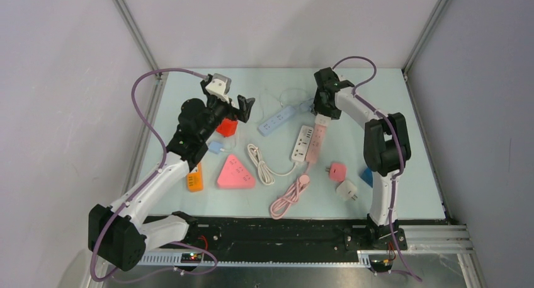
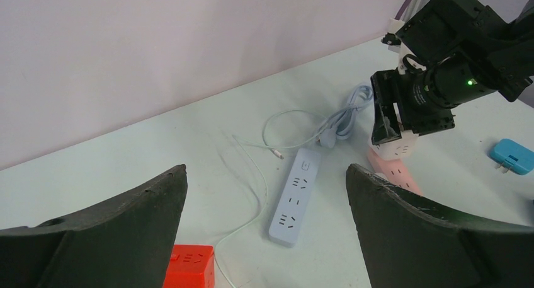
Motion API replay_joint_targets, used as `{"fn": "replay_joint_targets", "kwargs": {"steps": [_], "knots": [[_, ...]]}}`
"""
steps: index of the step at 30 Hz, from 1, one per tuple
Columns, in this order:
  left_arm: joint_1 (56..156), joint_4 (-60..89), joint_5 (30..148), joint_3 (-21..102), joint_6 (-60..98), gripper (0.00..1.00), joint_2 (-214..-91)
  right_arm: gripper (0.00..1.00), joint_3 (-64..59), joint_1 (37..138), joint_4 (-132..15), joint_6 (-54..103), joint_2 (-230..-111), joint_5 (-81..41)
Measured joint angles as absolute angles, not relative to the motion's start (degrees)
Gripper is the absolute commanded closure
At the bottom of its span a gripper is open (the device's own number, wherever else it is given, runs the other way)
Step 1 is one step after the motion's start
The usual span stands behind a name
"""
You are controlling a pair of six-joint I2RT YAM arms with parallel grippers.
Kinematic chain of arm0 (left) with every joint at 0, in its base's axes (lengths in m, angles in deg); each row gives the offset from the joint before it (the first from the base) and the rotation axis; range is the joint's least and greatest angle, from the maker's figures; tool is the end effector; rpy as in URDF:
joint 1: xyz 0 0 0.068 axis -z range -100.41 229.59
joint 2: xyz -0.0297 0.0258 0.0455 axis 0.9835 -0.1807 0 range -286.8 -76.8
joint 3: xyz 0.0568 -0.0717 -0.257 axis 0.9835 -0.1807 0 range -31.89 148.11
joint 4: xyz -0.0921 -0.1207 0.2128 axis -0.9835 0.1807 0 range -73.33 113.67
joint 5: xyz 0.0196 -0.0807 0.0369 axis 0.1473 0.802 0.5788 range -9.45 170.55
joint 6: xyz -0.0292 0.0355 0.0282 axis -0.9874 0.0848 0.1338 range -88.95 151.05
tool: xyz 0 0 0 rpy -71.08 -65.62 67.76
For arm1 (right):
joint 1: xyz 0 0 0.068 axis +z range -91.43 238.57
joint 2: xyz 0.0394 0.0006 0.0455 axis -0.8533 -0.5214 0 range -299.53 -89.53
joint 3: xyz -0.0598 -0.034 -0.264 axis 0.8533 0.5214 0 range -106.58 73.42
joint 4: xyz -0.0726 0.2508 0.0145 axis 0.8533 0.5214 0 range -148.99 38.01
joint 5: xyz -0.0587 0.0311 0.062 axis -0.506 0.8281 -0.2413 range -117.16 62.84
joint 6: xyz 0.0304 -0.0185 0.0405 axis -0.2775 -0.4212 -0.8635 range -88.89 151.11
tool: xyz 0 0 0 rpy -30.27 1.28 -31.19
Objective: Insert the plug
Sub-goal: Insert the plug into the socket.
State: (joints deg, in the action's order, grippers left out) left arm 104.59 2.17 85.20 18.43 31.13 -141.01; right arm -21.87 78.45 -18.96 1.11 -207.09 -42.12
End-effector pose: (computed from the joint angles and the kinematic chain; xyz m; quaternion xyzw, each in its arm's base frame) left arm 0.2406 -0.1154 0.3518 0.1807 0.6797 -0.1812 0.6874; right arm 0.4188 0.1418 0.2143 0.1160 0.9561 -0.0145 0.2685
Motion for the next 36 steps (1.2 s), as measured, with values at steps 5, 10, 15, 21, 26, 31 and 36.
{"fn": "replay_joint_targets", "kwargs": {"steps": [5, 10, 15, 21, 26, 31, 36], "knots": [[104.6, 2.2, 85.2, 18.4, 31.1, 0.00, -141.0, 0.95, -24.9, 78.4, -15.6, -1.9, -208.9, -42.9], [104.6, 2.2, 85.2, 18.4, 31.1, 0.00, -141.0, 0.99, -26.0, 78.1, -14.2, -4.5, -209.5, -42.8], [104.6, 2.2, 85.2, 18.4, 31.1, 0.00, -141.0, 1.00, -25.4, 77.8, -14.2, -5.9, -209.5, -42.8], [104.6, 2.2, 85.2, 18.4, 31.1, 0.00, -141.0, 1.00, -25.0, 79.9, -14.6, -5.8, -209.5, -47.3], [104.6, 2.2, 85.3, 18.4, 31.1, 0.00, -141.0, 1.00, -23.5, 80.8, -16.1, -5.4, -208.8, -50.6], [104.6, 1.7, 86.2, 16.7, 30.6, 0.00, -141.0, 1.00, -20.2, 80.3, -19.0, -5.6, -206.8, -49.8], [105.2, 1.8, 87.3, 14.7, 29.9, 0.00, -140.9, 1.00, -14.4, 79.5, -22.8, -7.6, -203.1, -48.7]]}}
